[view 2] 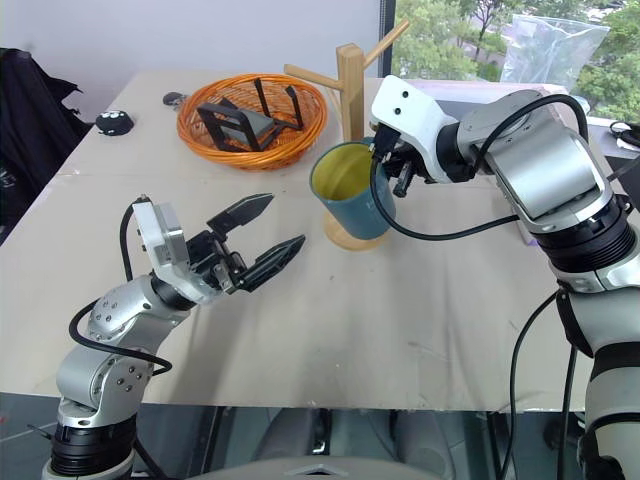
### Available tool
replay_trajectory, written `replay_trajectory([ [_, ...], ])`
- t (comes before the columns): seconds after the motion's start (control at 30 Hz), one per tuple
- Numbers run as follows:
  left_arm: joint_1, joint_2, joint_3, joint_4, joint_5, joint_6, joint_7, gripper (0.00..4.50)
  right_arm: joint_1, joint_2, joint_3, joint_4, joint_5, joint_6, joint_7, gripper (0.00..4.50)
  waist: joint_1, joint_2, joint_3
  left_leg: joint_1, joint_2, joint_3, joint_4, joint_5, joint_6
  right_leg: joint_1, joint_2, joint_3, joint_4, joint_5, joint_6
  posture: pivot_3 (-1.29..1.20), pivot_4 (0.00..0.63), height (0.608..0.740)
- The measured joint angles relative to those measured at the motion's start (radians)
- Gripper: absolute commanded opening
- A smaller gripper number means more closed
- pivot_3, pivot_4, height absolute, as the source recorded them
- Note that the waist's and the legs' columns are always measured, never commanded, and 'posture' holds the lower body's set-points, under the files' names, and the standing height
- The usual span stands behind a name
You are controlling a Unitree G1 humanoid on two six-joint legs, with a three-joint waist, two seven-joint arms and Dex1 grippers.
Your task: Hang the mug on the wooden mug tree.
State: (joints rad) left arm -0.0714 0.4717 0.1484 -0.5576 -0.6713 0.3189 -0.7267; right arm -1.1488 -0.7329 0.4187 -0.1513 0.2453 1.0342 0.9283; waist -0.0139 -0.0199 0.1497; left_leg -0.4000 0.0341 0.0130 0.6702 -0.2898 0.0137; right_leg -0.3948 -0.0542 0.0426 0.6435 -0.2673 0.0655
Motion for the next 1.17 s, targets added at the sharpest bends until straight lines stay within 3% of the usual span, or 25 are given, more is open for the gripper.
replay_trajectory([
  [0.03, 0.002, 0.0, 0.0, 0.0, 0.0, 0.0, 0.0, 4.5, 0.0, 0.0, 0.0, 0.0, 0.001, -0.004, 0.007, 1.21, 0.0, 0.0, 0.0, 0.0, 0.0, 0.0, 0.0, 0.0, 0.0, 0.0, 0.0, 0.0, 0.0, 0.0, 0.0, 0.0, 0.15, 0.737],
  [0.13, 0.012, 0.0, 0.0, 0.0, -0.001, 0.0, -0.001, 4.5, 0.0, -0.01, -0.014, -0.006, 0.01, -0.005, 0.026, 2.47, 0.0, 0.0, 0.0, 0.0, 0.0, 0.0, 0.0, 0.0, 0.0, 0.0, 0.0, 0.0, 0.0, 0.0, 0.0, 0.0, 0.15, 0.737],
  [0.27, 0.017, 0.004, 0.0, 0.0, -0.001, 0.0, -0.008, 4.5, 0.001, -0.018, -0.047, -0.03, 0.021, -0.005, 0.03, 4.41, 0.0, 0.0, 0.0, 0.0, 0.0, 0.0, 0.0, 0.0, 0.001, 0.0, 0.0, 0.0, 0.0, 0.0, 0.0, 0.0, 0.15, 0.737],
  [0.53, 0.015, 0.017, -0.003, 0.001, 0.005, 0.018, 0.003, 4.5, 0.078, -0.117, -0.216, -0.128, 0.12, 0.038, 0.071, 4.48, 0.002, 0.0, 0.0, 0.0, 0.0, 0.0, 0.0, -0.001, 0.001, 0.0, 0.0, 0.0, 0.0, 0.0, 0.0, 0.0, 0.15, 0.737],
  [0.63, 0.037, 0.03, -0.022, 0.004, 0.065, 0.027, 0.04, 4.5, 0.294, -0.119, -0.459, -0.231, 0.237, 0.127, 0.052, 4.48, 0.009, -0.002, -0.001, 0.0, 0.001, -0.002, 0.0, -0.001, 0.002, 0.002, 0.0, -0.001, 0.0, 0.0, 0.0, 0.0, 0.15, 0.737],
  [0.73, 0.05, 0.034, -0.04, 0.01, 0.092, 0.03, 0.052, 4.5, 0.413, -0.102, -0.566, -0.272, 0.278, 0.152, 0.034, 4.48, 0.007, -0.001, -0.001, 0.0, 0.0, 0.0, 0.0, -0.001, 0.002, 0.001, 0.0, 0.001, 0.0, 0.0, 0.0, 0.0, 0.15, 0.737],
  [0.8, 0.084, 0.037, -0.051, 0.01, 0.12, 0.027, 0.055, 4.5, 0.628, -0.039, -0.722, -0.35, 0.301, 0.085, 0.017, 4.48, 0.011, -0.007, -0.005, 0.0, -0.001, -0.001, -0.003, -0.001, 0.002, 0.002, 0.001, -0.001, -0.001, 0.0, 0.0, 0.0, 0.15, 0.737],
  [0.83, 0.127, 0.038, -0.06, 0.02, 0.145, 0.015, 0.053, 4.5, 0.845, 0.069, -0.828, -0.389, 0.31, -0.009, 0.001, 4.48, 0.017, -0.009, -0.008, 0.001, 0.001, -0.002, -0.003, -0.001, 0.002, 0.004, 0.002, -0.003, -0.001, 0.0, 0.0, 0.0, 0.15, 0.737],
  [0.97, 0.195, 0.037, -0.081, 0.077, 0.203, -0.029, 0.04, 4.5, 1.21, 0.256, -0.872, -0.348, 0.265, -0.273, -0.02, 4.48, 0.021, -0.002, -0.006, 0.003, 0.0, 0.002, 0.0, -0.001, 0.002, 0.004, 0.001, 0.001, 0.001, 0.0, 0.0, 0.0, 0.15, 0.737],
  [1.07, 0.222, 0.036, -0.083, 0.133, 0.227, -0.063, 0.021, 4.5, 1.348, 0.303, -0.856, -0.284, 0.193, -0.518, 0.005, 4.48, 0.01, -0.001, -0.005, 0.015, 0.001, 0.006, -0.001, -0.001, 0.002, 0.015, 0.002, 0.001, -0.001, -0.001, 0.0, 0.0, 0.15, 0.737],
  [1.17, 0.233, 0.037, -0.092, 0.171, 0.254, -0.094, -0.007, 4.5, 1.394, 0.347, -0.837, -0.212, 0.166, -0.692, 0.004, 4.48, -0.001, -0.001, -0.005, 0.02, 0.002, 0.006, -0.001, -0.001, 0.002, 0.019, 0.004, 0.003, -0.001, -0.001, 0.0, 0.0, 0.15, 0.737],
])
